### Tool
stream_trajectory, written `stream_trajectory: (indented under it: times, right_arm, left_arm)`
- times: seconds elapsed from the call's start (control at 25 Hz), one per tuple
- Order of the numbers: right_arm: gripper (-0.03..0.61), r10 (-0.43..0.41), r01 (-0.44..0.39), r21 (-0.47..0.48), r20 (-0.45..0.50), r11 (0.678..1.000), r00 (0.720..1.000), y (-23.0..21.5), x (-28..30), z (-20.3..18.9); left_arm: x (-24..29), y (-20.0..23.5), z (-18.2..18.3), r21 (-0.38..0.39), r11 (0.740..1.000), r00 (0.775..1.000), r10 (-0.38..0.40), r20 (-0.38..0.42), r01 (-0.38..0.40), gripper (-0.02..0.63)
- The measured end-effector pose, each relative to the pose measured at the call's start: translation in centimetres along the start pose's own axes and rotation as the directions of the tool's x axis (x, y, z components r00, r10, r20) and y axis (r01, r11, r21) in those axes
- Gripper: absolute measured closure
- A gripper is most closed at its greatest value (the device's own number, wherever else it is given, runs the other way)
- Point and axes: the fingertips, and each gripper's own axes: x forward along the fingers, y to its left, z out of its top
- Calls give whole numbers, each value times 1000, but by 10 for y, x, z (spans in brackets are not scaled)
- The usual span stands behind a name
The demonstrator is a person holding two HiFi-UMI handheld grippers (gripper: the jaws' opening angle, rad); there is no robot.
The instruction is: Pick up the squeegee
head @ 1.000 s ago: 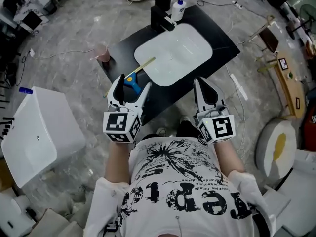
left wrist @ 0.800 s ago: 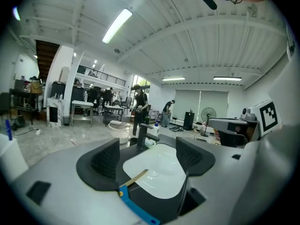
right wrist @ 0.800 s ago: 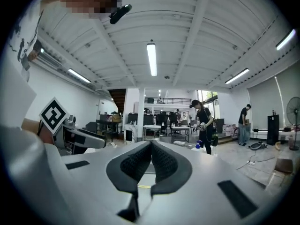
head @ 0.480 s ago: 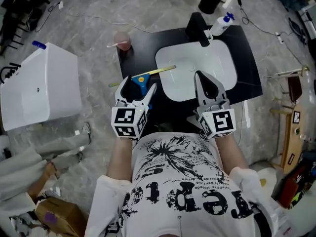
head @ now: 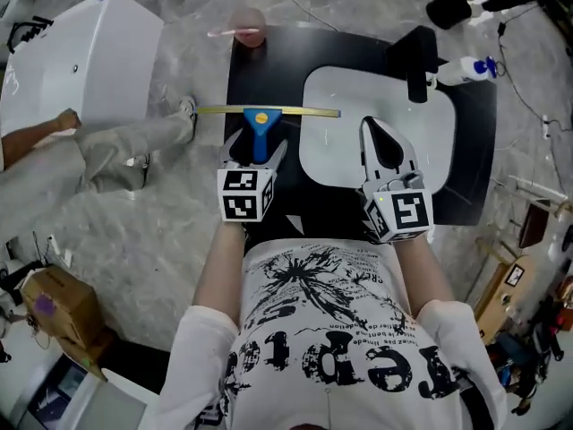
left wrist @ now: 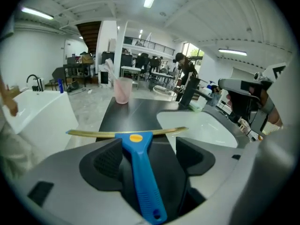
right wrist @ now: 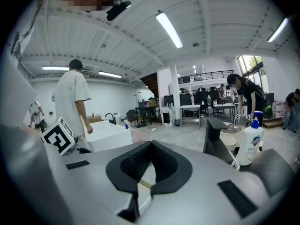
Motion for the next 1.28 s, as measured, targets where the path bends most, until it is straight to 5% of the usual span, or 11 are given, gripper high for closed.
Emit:
stream_trajectory:
  times: [0.24, 0.44, 0.64, 0.92, 1.28]
  right_arm:
    - [565, 39, -39, 12, -60, 999, 997, -14, 22, -28]
    - [565, 46, -44, 21, -96, 999, 994, -18, 25, -45]
    - [565, 32, -31, 8, -110, 999, 993, -15, 25, -50]
    - [565, -19, 18, -8, -97, 1000, 995, -4, 10, -37]
    - [565, -72, 72, -12, -11, 997, 997, 27, -18, 4]
  left_arm:
    - [31, 25, -34, -50, 995, 991, 86, -99, -92, 253]
    - [37, 32, -41, 28, 985, 977, 174, -124, -172, 341]
    - [41, 29, -41, 16, 982, 975, 191, -111, -191, 472]
    - [24, 24, -41, 2, 990, 983, 139, -121, -139, 474]
    - [-34, 21, 12, 54, 992, 993, 113, 32, -115, 474]
